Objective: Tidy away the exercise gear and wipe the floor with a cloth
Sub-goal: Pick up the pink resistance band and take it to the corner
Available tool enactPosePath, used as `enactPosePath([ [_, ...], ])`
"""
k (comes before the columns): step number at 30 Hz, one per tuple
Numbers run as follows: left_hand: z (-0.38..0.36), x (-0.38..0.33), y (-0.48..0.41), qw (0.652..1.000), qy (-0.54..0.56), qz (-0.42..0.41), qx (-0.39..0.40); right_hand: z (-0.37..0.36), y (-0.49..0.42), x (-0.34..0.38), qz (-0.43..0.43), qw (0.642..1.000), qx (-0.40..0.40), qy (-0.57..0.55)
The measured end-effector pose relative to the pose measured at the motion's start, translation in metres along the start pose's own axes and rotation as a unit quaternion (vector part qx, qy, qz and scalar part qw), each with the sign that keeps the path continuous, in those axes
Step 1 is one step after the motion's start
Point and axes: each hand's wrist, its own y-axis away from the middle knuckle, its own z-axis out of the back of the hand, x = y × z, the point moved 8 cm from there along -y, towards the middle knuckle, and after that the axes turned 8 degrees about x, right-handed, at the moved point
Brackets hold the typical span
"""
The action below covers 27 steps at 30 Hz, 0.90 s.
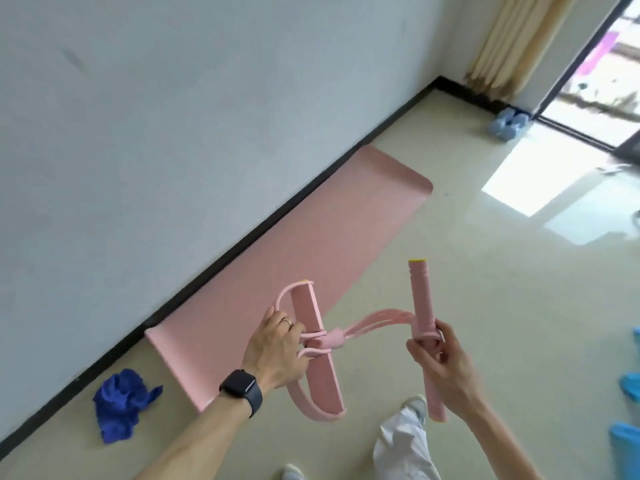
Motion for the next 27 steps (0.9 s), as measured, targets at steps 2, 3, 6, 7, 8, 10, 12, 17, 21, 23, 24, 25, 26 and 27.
enactPosePath([
  [2, 0.019, -0.041, -0.052, 0.999, -0.024, -0.036, -0.021, 0.043, -0.016, -0.009, -0.002, 1.000, -0.028, -0.010],
  [3, 0.027, -0.061, -0.078, 0.998, -0.035, -0.051, -0.025, 0.064, -0.025, -0.013, -0.005, 0.999, -0.037, -0.012],
  [6, 0.047, -0.118, -0.157, 0.993, -0.073, -0.088, -0.023, 0.131, -0.059, -0.020, -0.011, 0.998, -0.059, -0.020],
  [7, 0.051, -0.135, -0.181, 0.992, -0.082, -0.095, -0.014, 0.155, -0.069, -0.021, -0.013, 0.998, -0.065, -0.020],
  [8, 0.057, -0.150, -0.205, 0.991, -0.090, -0.095, -0.013, 0.179, -0.080, -0.019, -0.012, 0.997, -0.070, -0.019],
  [10, 0.074, -0.177, -0.249, 0.991, -0.103, -0.090, -0.012, 0.227, -0.102, -0.012, -0.006, 0.996, -0.080, -0.025],
  [12, 0.092, -0.201, -0.287, 0.991, -0.097, -0.092, -0.004, 0.270, -0.125, -0.007, -0.003, 0.995, -0.091, -0.028],
  [17, 0.137, -0.254, -0.397, 0.988, -0.095, -0.112, -0.043, 0.365, -0.199, 0.019, 0.012, 0.992, -0.119, -0.035],
  [21, 0.147, -0.280, -0.500, 0.986, -0.074, -0.135, -0.070, 0.423, -0.274, 0.044, 0.028, 0.989, -0.139, -0.027],
  [23, 0.147, -0.289, -0.557, 0.985, -0.062, -0.144, -0.069, 0.451, -0.316, 0.061, 0.036, 0.988, -0.151, -0.019],
  [24, 0.147, -0.292, -0.586, 0.985, -0.059, -0.147, -0.068, 0.466, -0.338, 0.070, 0.038, 0.987, -0.156, -0.017],
  [25, 0.148, -0.293, -0.616, 0.985, -0.054, -0.150, -0.064, 0.480, -0.361, 0.079, 0.038, 0.986, -0.160, -0.014],
  [26, 0.150, -0.296, -0.645, 0.986, -0.046, -0.153, -0.057, 0.495, -0.382, 0.087, 0.037, 0.985, -0.166, -0.010],
  [27, 0.153, -0.300, -0.674, 0.986, -0.039, -0.155, -0.049, 0.509, -0.402, 0.095, 0.034, 0.984, -0.174, -0.008],
])
